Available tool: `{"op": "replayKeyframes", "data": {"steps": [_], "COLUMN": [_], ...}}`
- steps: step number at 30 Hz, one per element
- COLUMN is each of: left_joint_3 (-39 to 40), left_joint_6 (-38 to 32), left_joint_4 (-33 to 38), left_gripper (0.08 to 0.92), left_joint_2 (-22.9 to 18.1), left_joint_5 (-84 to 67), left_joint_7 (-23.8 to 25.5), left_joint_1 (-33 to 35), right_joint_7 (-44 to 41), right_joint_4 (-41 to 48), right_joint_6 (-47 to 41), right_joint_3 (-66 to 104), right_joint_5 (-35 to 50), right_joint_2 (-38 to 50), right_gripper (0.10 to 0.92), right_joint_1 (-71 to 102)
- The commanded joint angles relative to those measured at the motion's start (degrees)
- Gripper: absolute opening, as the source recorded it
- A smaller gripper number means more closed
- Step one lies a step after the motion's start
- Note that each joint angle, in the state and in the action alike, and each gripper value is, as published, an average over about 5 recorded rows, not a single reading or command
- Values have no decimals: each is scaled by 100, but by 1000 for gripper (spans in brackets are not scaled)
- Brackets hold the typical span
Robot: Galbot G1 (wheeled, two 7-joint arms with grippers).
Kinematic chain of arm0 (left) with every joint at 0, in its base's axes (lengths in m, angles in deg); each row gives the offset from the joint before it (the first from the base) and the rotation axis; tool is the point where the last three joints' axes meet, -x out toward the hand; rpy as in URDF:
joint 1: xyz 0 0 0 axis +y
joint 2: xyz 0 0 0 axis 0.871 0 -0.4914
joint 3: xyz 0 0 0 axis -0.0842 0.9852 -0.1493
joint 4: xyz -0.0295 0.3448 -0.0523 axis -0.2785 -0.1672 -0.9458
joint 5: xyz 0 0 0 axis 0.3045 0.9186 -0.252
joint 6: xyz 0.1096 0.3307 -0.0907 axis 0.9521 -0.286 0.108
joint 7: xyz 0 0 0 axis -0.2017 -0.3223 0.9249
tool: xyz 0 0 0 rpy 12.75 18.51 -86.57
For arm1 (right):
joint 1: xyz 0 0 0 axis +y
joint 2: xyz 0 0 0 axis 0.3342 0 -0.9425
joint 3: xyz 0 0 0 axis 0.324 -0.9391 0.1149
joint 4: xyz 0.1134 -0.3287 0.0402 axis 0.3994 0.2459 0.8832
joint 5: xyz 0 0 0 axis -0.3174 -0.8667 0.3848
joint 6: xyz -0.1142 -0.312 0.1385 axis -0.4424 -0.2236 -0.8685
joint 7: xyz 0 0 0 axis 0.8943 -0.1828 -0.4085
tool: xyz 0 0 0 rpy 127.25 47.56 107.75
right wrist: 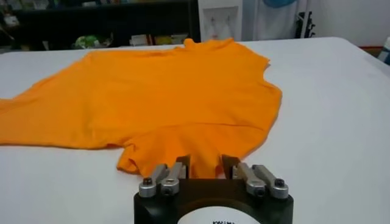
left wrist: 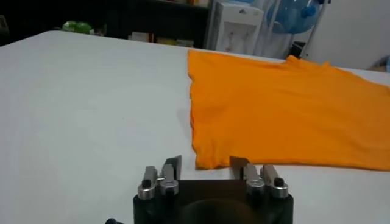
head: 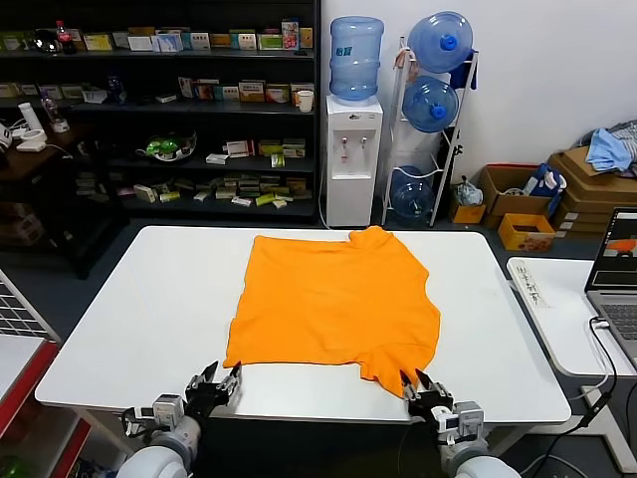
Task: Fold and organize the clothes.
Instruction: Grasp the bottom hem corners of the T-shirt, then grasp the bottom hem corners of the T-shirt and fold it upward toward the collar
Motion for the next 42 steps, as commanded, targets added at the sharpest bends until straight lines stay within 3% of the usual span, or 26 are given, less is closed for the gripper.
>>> {"op": "replayKeyframes", "data": {"steps": [1, 5, 14, 25, 31, 37, 42], "left_joint_3": [26, 26, 16, 39, -46, 71, 372], "left_joint_6": [-128, -231, -357, -16, 34, -133, -700], "left_joint_4": [-182, -269, 57, 1501, 1967, 1785, 754], "left_gripper": [452, 340, 106, 95, 95, 95, 95], "left_joint_2": [-15, -42, -12, 503, 510, 452, 351], "left_joint_5": [5, 62, 25, -1012, -992, -1055, -952], "left_joint_7": [41, 55, -17, -829, -1146, -1126, -841], "left_joint_1": [-77, -103, 114, 1377, 1780, 1107, -224], "right_joint_7": [14, 23, 136, 609, 729, 969, 1055], "right_joint_4": [12, -21, -529, -1739, -1698, -813, -4], "right_joint_6": [19, 79, 203, 320, 723, 1063, 1062], "right_joint_3": [-10, 7, 38, 242, 258, 94, -147], "right_joint_5": [-15, -29, 90, 411, 509, 810, 876], "right_joint_2": [-3, -8, 143, 848, 757, 522, 410], "right_gripper": [220, 131, 124, 124, 124, 124, 124], "right_joint_1": [2, 53, 513, 2342, 1932, 211, -899]}}
